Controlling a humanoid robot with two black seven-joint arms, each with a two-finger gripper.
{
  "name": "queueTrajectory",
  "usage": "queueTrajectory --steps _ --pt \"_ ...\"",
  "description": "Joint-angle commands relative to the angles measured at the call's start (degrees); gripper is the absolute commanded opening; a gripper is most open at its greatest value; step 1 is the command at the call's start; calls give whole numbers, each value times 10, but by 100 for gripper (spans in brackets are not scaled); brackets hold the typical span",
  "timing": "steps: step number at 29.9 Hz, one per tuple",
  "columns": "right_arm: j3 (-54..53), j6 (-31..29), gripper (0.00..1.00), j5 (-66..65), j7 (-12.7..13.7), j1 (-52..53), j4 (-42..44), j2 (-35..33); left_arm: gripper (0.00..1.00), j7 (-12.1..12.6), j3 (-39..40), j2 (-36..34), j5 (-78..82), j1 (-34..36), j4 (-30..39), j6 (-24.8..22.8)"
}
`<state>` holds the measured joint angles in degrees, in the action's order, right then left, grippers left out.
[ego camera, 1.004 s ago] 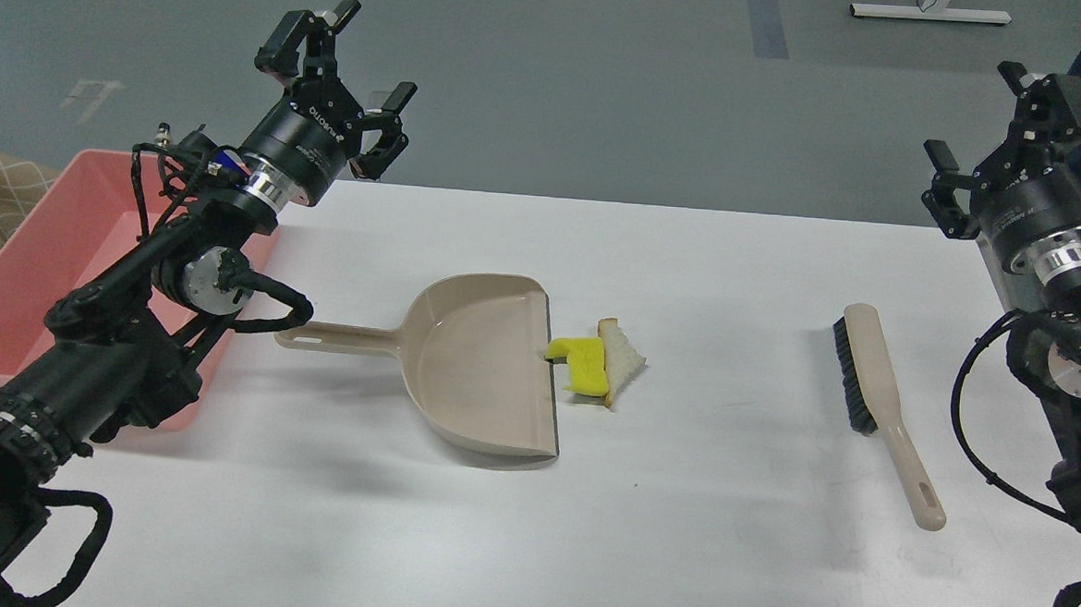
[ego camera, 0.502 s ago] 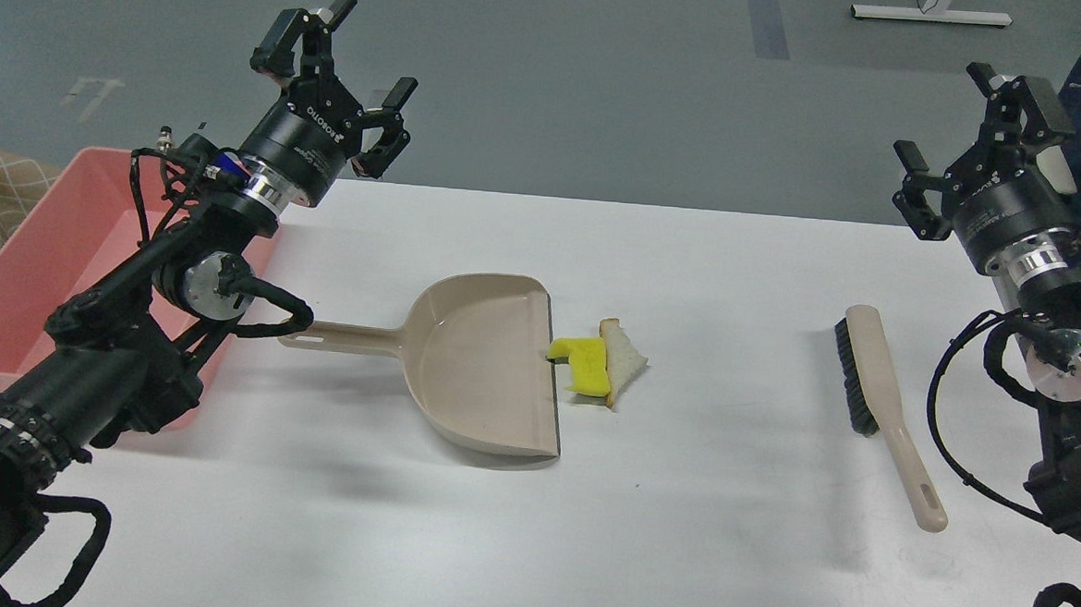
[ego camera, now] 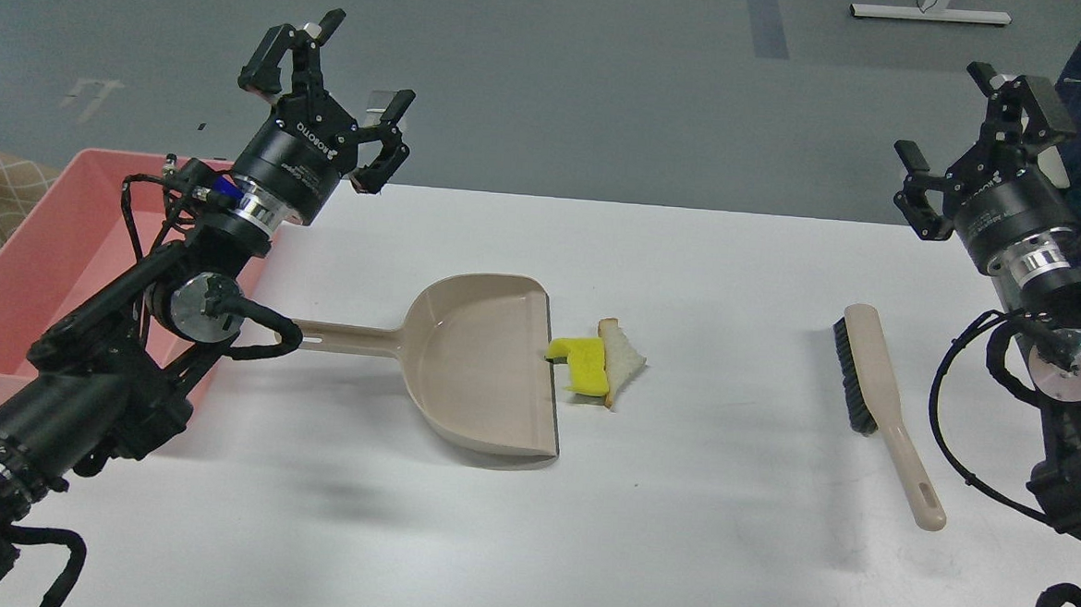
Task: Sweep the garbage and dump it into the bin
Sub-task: 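Move the left gripper down toward the beige dustpan handle, then grasp the dustpan handle with the left gripper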
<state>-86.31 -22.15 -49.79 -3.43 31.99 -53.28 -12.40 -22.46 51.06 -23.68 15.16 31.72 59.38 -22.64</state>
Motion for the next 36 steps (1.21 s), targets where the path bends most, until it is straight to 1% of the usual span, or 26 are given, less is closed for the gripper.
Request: queueTrajectory --steps 1,3,4,5,7,8,9,11,13,17,18,19,23,27,29,34,36 --pt "0 0 100 0 -1 0 -2 1 98 4 -2 -34 6 -21 35 7" --pt "0 0 100 0 -1 0 -2 1 98 4 -1 -57 12 -35 59 15" --pt "0 0 100 0 -1 0 -2 2 98 1 0 -72 27 -45 83 28" --pt "0 0 100 0 -1 0 -2 2 98 1 0 -72 27 -46 83 28" --pt "0 0 100 0 -1 0 -2 3 98 -2 2 -107 85 -74 135 54" --pt "0 0 100 0 -1 0 -2 3 98 -3 4 -115 95 -80 145 56" --pt "0 0 100 0 -1 -1 -2 4 98 -3 10 -132 111 -96 172 61" --pt "0 0 100 0 -1 0 -2 4 98 -3 17 -146 122 -117 196 63" --pt "1 0 100 0 -2 -1 -1 4 98 -2 18 -178 129 -155 237 73" --pt "1 0 100 0 -2 -1 -1 3 98 -2 24 -216 173 -200 283 94" --pt "2 0 100 0 -2 -1 -1 3 98 -3 31 -225 200 -221 299 103" --pt "2 0 100 0 -2 -1 -1 3 98 -2 35 -229 216 -232 305 108" --pt "1 3 100 0 -3 -1 -2 4 98 -2 68 -235 355 -306 356 151" --pt "1 3 100 0 -3 0 -2 5 98 0 74 -238 427 -353 392 183" --pt "2 3 100 0 -3 -1 -2 4 98 -1 75 -246 453 -391 414 197" --pt "3 4 100 0 -3 -1 -1 4 98 -1 71 -241 457 -435 416 200" --pt "3 3 100 0 -3 -1 -1 4 98 0 67 -240 457 -444 414 210"
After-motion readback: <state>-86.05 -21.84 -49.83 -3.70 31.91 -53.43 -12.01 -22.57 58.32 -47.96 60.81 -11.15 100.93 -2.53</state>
